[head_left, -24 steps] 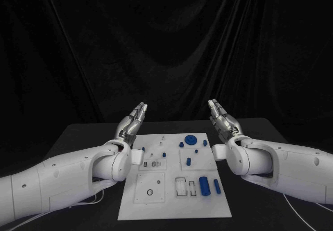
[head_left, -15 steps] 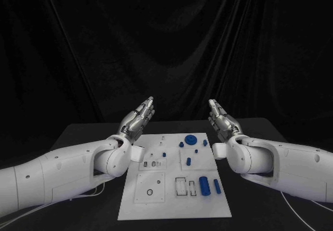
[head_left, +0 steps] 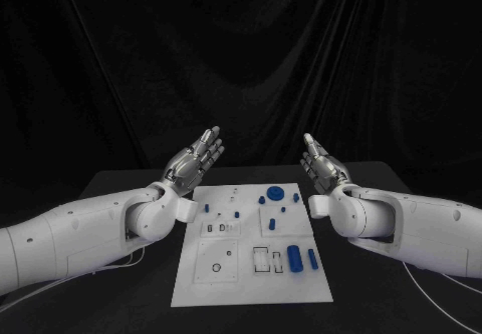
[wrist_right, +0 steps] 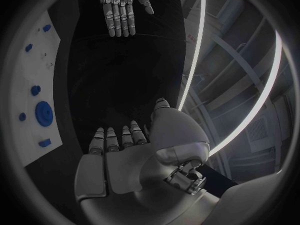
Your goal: Assemble the parts on the task board
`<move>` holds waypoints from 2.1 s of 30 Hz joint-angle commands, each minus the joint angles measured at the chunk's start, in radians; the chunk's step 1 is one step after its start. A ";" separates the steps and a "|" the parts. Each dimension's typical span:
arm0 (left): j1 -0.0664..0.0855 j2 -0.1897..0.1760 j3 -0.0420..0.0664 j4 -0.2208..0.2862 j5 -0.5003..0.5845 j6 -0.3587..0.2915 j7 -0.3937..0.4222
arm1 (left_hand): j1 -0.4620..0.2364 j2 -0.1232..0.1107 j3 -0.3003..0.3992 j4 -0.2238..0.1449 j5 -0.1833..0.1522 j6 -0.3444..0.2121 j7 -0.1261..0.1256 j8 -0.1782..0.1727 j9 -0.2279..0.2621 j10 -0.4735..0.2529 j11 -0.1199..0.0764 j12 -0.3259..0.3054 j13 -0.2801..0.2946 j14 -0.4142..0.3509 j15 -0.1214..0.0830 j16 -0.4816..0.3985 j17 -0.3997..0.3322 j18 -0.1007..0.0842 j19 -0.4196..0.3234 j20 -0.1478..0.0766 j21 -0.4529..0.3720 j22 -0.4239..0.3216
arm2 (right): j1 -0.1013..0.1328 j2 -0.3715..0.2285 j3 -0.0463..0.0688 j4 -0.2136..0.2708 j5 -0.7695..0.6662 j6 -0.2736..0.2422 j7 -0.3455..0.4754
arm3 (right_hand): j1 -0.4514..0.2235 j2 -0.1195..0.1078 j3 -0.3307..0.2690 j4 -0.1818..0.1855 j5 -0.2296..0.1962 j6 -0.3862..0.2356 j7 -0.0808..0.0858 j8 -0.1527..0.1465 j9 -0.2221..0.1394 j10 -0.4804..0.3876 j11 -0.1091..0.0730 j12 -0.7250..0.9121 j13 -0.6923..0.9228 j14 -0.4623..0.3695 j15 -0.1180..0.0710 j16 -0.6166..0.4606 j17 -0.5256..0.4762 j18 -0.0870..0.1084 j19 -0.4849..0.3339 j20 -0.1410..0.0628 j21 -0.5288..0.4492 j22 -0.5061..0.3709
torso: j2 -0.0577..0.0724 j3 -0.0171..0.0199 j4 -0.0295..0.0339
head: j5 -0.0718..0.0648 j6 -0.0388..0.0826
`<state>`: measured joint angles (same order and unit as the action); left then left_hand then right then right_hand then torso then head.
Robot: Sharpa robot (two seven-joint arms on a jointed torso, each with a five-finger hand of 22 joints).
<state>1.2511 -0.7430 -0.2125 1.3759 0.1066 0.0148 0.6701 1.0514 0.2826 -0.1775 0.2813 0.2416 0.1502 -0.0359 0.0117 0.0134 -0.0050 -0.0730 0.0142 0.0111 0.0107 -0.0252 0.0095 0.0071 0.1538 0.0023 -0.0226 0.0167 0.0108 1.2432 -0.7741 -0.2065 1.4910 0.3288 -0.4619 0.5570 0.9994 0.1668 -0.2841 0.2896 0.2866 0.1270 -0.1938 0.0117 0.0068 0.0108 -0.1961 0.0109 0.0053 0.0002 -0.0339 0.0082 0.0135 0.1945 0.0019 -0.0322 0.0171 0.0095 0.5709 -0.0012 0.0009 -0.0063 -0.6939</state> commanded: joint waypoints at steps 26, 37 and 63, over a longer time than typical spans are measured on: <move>0.037 -0.233 0.001 0.191 -0.266 0.040 0.082 | 0.095 0.002 -0.046 0.011 0.027 0.078 0.024 0.019 0.016 0.005 0.017 -0.014 -0.011 -0.011 0.007 -0.009 -0.007 0.012 -0.002 0.101 -0.017 -0.011 | 0.228 -0.060 0.001 -0.029 -1.331 0.108 -0.396 | 0.437 -0.098 0.099 -0.108 0.052 0.428 0.261 0.052 0.053 0.413 0.293 0.260 0.049 0.957 0.170 0.345 0.097 -0.007 0.934 0.279 0.294 0.102 | 0.039 -0.0017 0.0048 | 0.005 -0.112; 0.049 -0.276 0.001 0.231 -0.282 0.033 0.064 | 0.101 0.007 -0.050 0.012 0.040 0.082 0.027 0.018 0.016 0.005 0.019 -0.014 -0.011 -0.011 0.040 -0.009 -0.007 0.014 -0.002 0.135 -0.017 -0.011 | 0.263 0.051 0.001 -0.112 -2.051 0.345 -0.569 | 0.492 -0.180 0.259 -0.166 -0.064 0.767 0.192 0.091 0.119 0.796 0.224 0.244 0.061 1.395 -0.020 0.660 0.334 -0.014 1.346 0.087 0.517 0.225 | 0.082 -0.0130 0.0207 | -0.004 -0.104; 0.054 -0.283 0.001 0.240 -0.284 0.056 0.043 | 0.128 0.007 -0.036 0.010 0.101 0.118 0.040 0.023 0.020 0.005 0.031 -0.014 -0.011 -0.011 0.072 -0.009 -0.007 0.022 -0.002 0.179 -0.017 -0.011 | 0.196 0.155 0.001 -0.203 -2.249 0.354 -0.600 | 0.400 -0.311 0.445 -0.188 -0.055 0.749 0.150 0.054 0.201 0.889 0.215 0.211 0.145 1.400 -0.037 1.043 0.761 -0.013 1.235 0.070 0.789 0.490 | 0.144 -0.0555 0.0941 | -0.068 -0.056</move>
<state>1.3021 -1.0269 -0.2130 1.6157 -0.1731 0.0577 0.6760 1.1629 0.2866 -0.1777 0.2813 0.3303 0.2507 0.0040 0.0175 0.0184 0.0037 -0.0490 0.0142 0.0111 -0.0066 0.0396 0.0095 0.0071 0.1546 0.0007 0.1538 0.0168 0.0107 1.4427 -0.6206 -0.2064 1.2935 -1.8808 -0.0849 -0.0272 1.4110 -0.1284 0.1463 0.0993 0.2317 0.8874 -0.0408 0.0783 0.1940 0.8971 0.0182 0.2103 0.1330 1.4067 -0.0705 1.0347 0.7575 0.1946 1.2449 0.0359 0.7790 0.4816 0.7085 -0.0515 0.0848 -0.0697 -0.7542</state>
